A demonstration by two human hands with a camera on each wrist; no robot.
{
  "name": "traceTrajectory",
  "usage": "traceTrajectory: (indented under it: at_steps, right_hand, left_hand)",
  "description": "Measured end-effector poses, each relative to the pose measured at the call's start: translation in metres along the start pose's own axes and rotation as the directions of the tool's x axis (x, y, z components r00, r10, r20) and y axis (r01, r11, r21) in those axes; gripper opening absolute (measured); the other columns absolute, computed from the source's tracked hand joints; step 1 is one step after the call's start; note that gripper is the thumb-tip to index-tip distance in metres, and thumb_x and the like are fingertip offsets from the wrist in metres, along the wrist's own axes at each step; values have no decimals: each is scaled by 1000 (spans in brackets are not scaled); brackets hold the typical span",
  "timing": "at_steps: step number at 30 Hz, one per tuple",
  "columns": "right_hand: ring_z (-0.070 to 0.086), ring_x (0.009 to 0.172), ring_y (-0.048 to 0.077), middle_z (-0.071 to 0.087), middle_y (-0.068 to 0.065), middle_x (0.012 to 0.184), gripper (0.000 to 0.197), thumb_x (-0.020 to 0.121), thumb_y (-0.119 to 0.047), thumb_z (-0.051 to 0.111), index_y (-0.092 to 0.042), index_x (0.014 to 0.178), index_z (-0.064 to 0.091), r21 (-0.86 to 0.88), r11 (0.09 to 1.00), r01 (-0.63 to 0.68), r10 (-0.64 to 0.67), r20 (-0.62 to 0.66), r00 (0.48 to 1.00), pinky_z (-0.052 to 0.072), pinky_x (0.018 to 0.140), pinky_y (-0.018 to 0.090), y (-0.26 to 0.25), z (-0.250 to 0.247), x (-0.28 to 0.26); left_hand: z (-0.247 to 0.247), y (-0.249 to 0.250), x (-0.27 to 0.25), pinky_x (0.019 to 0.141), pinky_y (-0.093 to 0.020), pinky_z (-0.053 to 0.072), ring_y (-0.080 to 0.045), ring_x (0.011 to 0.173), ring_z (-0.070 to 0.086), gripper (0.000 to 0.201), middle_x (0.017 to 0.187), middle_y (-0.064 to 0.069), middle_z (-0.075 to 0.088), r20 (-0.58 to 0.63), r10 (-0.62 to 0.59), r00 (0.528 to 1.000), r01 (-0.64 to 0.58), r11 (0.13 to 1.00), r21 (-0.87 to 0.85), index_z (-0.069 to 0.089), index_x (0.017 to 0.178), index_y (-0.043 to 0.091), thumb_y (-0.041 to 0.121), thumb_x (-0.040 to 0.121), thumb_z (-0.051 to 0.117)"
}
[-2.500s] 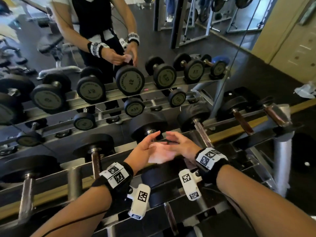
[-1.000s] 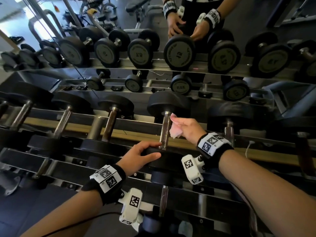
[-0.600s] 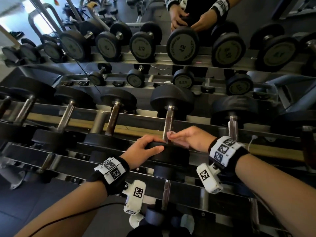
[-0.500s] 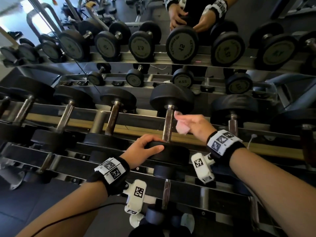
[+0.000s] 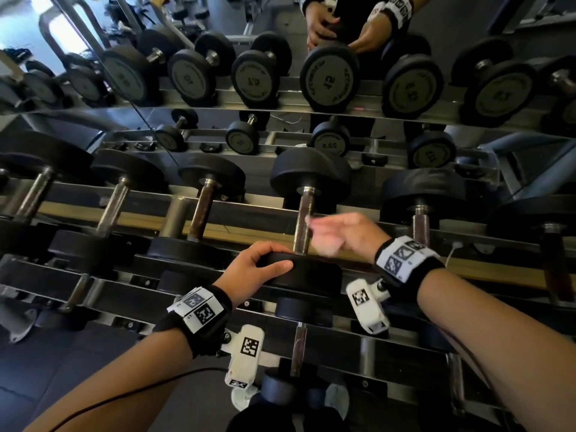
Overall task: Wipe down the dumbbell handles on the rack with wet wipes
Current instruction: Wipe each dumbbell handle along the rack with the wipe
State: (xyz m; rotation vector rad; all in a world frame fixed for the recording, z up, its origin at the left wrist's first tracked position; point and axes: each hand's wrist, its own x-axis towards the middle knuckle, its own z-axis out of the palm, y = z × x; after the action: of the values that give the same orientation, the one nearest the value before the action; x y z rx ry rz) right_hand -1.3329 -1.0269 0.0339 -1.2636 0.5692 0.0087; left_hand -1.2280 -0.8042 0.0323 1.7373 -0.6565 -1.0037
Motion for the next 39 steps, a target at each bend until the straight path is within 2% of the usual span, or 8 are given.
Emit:
traceTrajectory:
  at_steps: [3, 7, 13, 18, 24, 30, 35, 39]
  right_hand:
    - [50, 70, 25, 53, 15, 74, 26, 100, -17, 56, 4, 89, 68, 53, 997, 47, -37, -171, 985, 42, 70, 31, -8, 4, 9]
    - [64, 109, 19, 65, 19, 121, 30, 101, -12, 52, 6, 122, 63, 38, 999, 17, -11, -160, 987, 48, 102, 28, 10, 26, 2]
    - [69, 70, 10, 71, 11, 93, 26, 96, 2, 53, 16, 117, 59, 179, 966, -185, 183, 28, 983, 53, 64, 14, 15, 17, -18]
    - [59, 50, 14, 62, 13, 70, 34, 99, 3, 46, 21, 128, 48, 253, 965, -65, 123, -218, 968, 48, 50, 18, -3, 14, 4]
    - [62, 117, 26, 62, 14, 130, 35, 103, -7, 45, -8, 137, 54, 90, 994, -62, 77, -171, 982, 47, 106, 42, 10, 26, 15]
    - [66, 103, 24, 62, 20, 129, 38, 100, 0, 46, -1, 138, 52, 70, 982, -176, 175, 12, 984, 59, 79, 26, 9, 0, -4]
    - [53, 128, 35, 53, 21, 140, 46, 101, 9, 35, 0, 145, 42, 217, 965, -145, 174, -121, 977, 48, 99, 40, 2, 3, 15]
    - [57, 122, 30, 57, 16, 136, 44, 100, 7, 37, -3, 143, 45, 246, 962, -119, 150, -108, 983, 54, 86, 32, -1, 16, 17]
  left_hand:
    - [0, 1, -2, 89, -37, 58, -20, 106, 65, 26, 115, 1, 63, 11, 8, 1000, -8, 1000, -1, 72, 105, 36, 40, 80, 76]
    - [1, 4, -2, 87, -34, 58, -20, 104, 66, 30, 115, -1, 63, 0, 9, 1000, -9, 1000, -14, 72, 103, 34, 42, 74, 74]
    - [-1, 3, -3, 88, -33, 58, -16, 104, 65, 32, 116, 2, 62, 31, 5, 1000, -5, 1000, 17, 70, 107, 35, 43, 76, 71]
    - [-1, 3, -3, 89, -36, 58, -18, 105, 65, 27, 116, 1, 63, 28, 8, 1000, -9, 999, 31, 70, 107, 36, 38, 81, 71]
    - [-1, 5, -3, 90, -39, 58, -21, 107, 64, 30, 118, -2, 61, 34, -7, 999, 6, 1000, 25, 69, 108, 35, 40, 79, 71]
    - [-2, 7, -3, 95, -38, 56, -20, 108, 64, 29, 119, -4, 61, 30, -8, 1000, 7, 999, 42, 70, 108, 34, 39, 79, 72]
    - [-1, 7, -3, 96, -41, 55, -21, 109, 64, 24, 121, -5, 61, 32, -17, 999, 17, 999, 29, 70, 106, 37, 35, 82, 72]
    - [-1, 7, -2, 97, -40, 55, -19, 108, 64, 22, 120, -3, 62, 17, -23, 1000, 22, 999, 36, 71, 106, 37, 32, 85, 73]
